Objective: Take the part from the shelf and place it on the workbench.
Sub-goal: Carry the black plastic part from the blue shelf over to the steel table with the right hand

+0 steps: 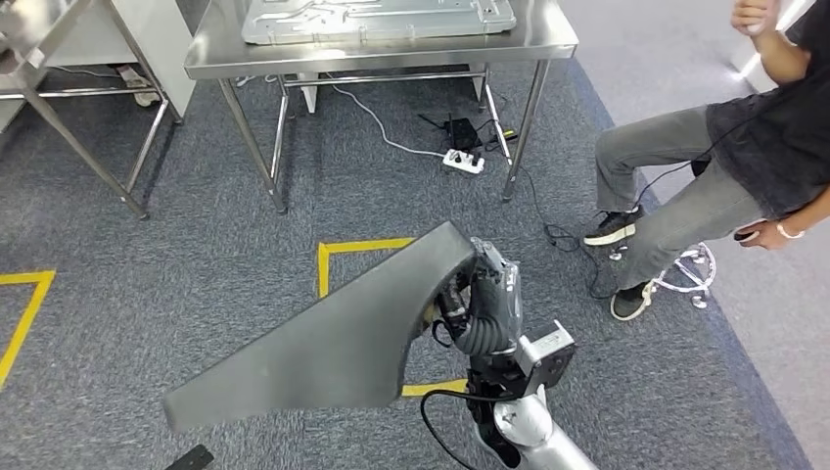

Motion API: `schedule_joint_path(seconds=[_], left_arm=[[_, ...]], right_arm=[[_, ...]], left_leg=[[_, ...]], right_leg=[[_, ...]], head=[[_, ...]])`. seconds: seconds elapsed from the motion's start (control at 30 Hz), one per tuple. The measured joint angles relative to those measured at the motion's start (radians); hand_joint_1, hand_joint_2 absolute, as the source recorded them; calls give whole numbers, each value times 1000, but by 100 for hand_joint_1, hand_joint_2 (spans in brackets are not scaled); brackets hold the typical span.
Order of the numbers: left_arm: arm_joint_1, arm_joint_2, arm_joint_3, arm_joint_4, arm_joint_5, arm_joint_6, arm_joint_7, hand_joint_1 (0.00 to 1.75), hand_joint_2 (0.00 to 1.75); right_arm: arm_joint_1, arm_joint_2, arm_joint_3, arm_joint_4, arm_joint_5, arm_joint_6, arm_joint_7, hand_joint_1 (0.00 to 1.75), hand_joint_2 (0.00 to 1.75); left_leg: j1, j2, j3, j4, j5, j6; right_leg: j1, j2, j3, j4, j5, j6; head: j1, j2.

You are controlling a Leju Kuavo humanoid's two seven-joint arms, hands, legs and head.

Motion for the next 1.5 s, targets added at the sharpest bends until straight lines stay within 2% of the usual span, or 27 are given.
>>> schedule_joint_path(seconds=[0.13,0.2,0.27,0.3,0.33,0.4,0.43,0.5,0.57,0.63,0.7,0.77,0.8,0.83,0.87,0.9,0.93,0.97,1.03,1.17,1.23,1.3,1.33,1.37,1.43,1.47,1.5], left_arm=[[-2,1,-1,0,0,0,-1,0,175],[-3,1,-1,0,0,0,-1,0,175],[-2,1,-1,0,0,0,-2,0,175],[0,1,-2,0,0,0,-2,0,175],[1,1,-2,0,0,0,-2,0,175],[2,2,-3,0,0,-1,-2,0,175],[2,4,-3,0,0,0,-1,0,175],[0,7,-3,0,0,-1,-2,0,175],[-3,10,-4,0,0,-1,-3,0,175],[-2,12,-4,0,1,-1,-2,0,175],[-1,11,-4,0,1,-1,-2,0,175],[-2,10,-4,0,1,-2,-2,0,175],[-1,8,-4,0,1,-2,-2,0,175],[0,7,-4,0,1,-2,-2,0,175],[1,6,-4,0,1,-2,-2,0,175],[1,5,-4,0,1,-2,-2,0,175],[1,5,-4,0,1,-2,-2,0,175],[1,5,-4,0,1,-2,-2,0,175],[0,6,-4,0,1,-3,-2,0,175],[-2,7,-5,0,1,-3,-2,0,175],[-2,7,-5,0,1,-3,-2,0,175],[0,7,-5,0,1,-3,-1,0,175],[2,7,-5,0,2,-4,0,0,175],[3,7,-5,0,2,-4,0,0,175],[4,8,-6,0,2,-4,0,0,175],[4,8,-6,0,3,-4,0,0,175],[4,9,-6,0,3,-4,0,0,175]], right_arm=[[-1,0,0,2,3,0,0,171,175],[-2,0,0,2,4,0,0,171,175],[-2,0,0,3,4,0,0,171,175],[-2,0,0,4,4,0,0,171,175],[-2,0,0,5,4,0,0,171,175],[-2,0,0,7,4,0,0,171,175],[-2,0,0,7,4,0,0,171,175],[-3,0,0,7,4,0,0,171,175],[-4,0,0,8,4,0,0,171,175],[-4,0,0,7,5,0,0,171,175],[-5,0,0,7,5,0,0,171,175],[-4,0,0,8,4,0,0,171,175],[-2,0,0,9,4,0,0,171,175],[0,-1,0,10,4,0,0,171,175],[2,-1,0,10,4,0,0,171,175],[2,-1,0,11,4,0,0,171,175],[2,-1,0,11,4,0,0,171,175],[1,-1,0,12,4,0,0,171,175],[0,0,0,13,4,0,1,171,175],[0,0,0,13,4,1,2,171,175],[-2,0,0,13,2,2,2,171,175],[-1,0,0,14,-1,1,2,171,175],[-1,0,0,14,-1,0,2,171,175],[0,0,0,15,0,-2,3,171,175],[-1,0,0,15,7,-7,7,171,175],[-2,0,0,16,11,-10,10,171,175],[-3,0,0,16,15,-12,12,171,175]], left_leg=[[4,2,-1,17,-18,-18],[4,-1,-48,109,-58,-21],[2,-2,-126,233,-93,-18],[0,-2,-153,265,-88,-15],[-3,-3,-164,261,-64,-9],[-14,-5,-138,161,18,12],[-20,-6,-116,106,48,25],[-30,-7,-83,35,63,42],[-37,-6,-70,13,55,47],[-30,-3,-48,-13,56,47],[-22,-1,-23,-36,56,50],[-20,-1,-9,-39,46,53],[-17,-1,-3,-38,40,51],[-14,-1,4,-37,32,48],[-10,-2,13,-33,23,44],[-5,-2,21,-27,12,37],[-2,-3,25,-20,0,28],[-1,-3,26,-9,-12,18],[-3,-2,24,2,-26,3],[-1,-1,19,24,-48,-10],[0,-3,-38,131,-90,-14],[-1,-3,-122,258,-119,-15],[-1,-3,-149,283,-108,-12],[-2,-4,-158,269,-76,-9],[-6,-5,-130,160,14,3],[-10,-6,-111,104,45,9],[-15,-6,-93,61,58,15]], right_leg=[[4,8,9,-2,-13,-36],[7,9,20,-5,-19,-49],[15,12,29,-5,-26,-58],[20,15,34,-5,-30,-62],[26,19,40,-5,-34,-65],[35,25,56,-6,-45,-68],[38,27,63,-8,-50,-69],[38,29,69,-12,-56,-64],[34,30,71,-19,-58,-55],[33,25,77,-17,-64,-43],[30,17,44,50,-92,-30],[20,14,-32,173,-129,-17],[15,13,-66,216,-133,-11],[10,12,-85,227,-117,-4],[5,10,-84,202,-83,2],[0,7,-68,147,-38,8],[-2,4,-48,93,-6,13],[-3,2,-30,45,11,12],[0,2,-17,16,3,-2],[-1,9,-7,10,-9,-34],[0,9,6,6,-16,-45],[5,11,18,5,-26,-51],[7,13,25,5,-31,-52],[9,15,33,5,-37,-52],[12,19,53,4,-50,-51],[14,20,60,2,-55,-48],[15,21,65,0,-59,-44]], head=[[-5,0],[-9,0],[-9,0],[-10,0],[-10,0],[-10,0],[-7,0],[-3,0],[-5,0],[-6,0],[-3,0],[-2,0],[-2,0],[-2,0],[-2,0],[-2,0],[0,0],[2,0],[3,0],[-6,0],[-10,0],[-10,0],[-10,0],[-10,0],[-10,0],[-10,0],[-10,0]])
